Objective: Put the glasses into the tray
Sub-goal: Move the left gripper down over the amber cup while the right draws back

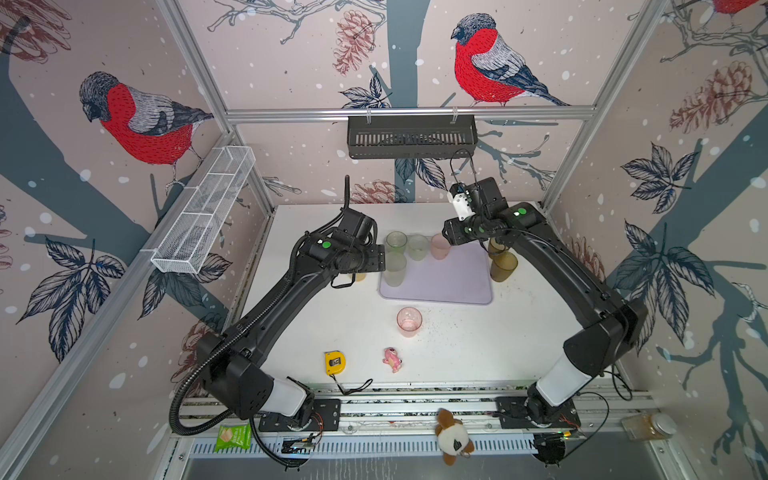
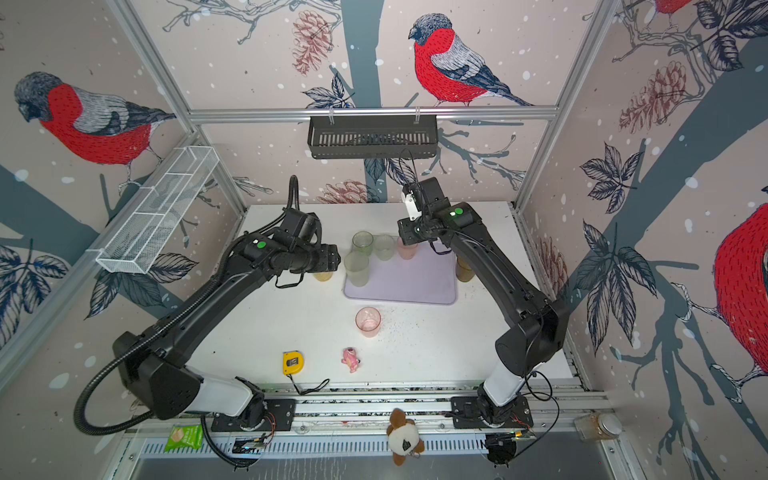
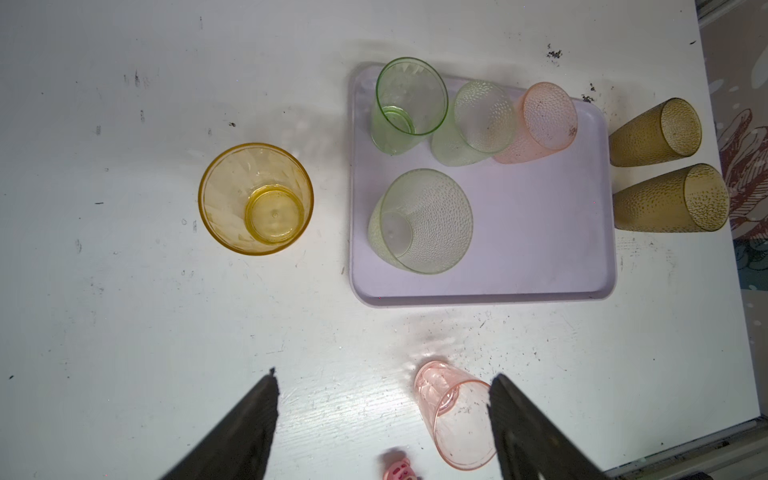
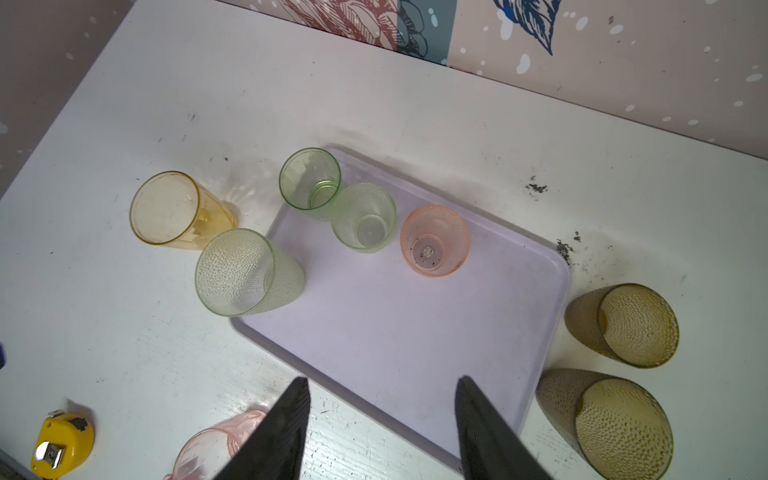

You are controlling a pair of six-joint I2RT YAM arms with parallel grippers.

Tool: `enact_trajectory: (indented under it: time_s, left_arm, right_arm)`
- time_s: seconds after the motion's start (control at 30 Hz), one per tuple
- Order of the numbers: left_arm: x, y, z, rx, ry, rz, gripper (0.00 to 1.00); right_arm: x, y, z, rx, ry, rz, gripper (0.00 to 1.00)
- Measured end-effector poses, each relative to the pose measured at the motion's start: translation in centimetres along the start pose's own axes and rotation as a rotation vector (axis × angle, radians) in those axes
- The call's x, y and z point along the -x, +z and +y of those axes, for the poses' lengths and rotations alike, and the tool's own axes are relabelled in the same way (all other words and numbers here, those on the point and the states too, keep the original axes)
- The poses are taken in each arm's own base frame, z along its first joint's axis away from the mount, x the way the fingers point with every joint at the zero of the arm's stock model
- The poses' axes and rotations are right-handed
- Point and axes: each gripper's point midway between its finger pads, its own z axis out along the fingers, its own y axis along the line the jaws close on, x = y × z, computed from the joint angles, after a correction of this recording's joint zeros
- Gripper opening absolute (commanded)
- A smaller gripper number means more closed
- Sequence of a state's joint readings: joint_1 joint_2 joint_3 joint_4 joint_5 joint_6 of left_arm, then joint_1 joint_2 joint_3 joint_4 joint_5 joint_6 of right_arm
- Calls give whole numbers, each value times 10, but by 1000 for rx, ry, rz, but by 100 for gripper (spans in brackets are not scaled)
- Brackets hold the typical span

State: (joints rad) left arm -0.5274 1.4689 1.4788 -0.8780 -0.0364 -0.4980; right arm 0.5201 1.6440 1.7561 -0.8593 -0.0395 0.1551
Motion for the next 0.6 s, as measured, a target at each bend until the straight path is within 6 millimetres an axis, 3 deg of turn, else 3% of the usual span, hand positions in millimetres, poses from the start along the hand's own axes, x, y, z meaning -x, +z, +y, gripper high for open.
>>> enact_trajectory:
  time_s: [0.17, 0.6]
  left_arm:
    - [15, 11, 1, 36, -8, 11, 75]
    - [29, 61, 37, 121, -60, 118, 66]
  right_arm:
    - [-5, -13, 7, 51, -2, -40, 69]
    - [-17, -26, 20, 126, 11, -107, 89]
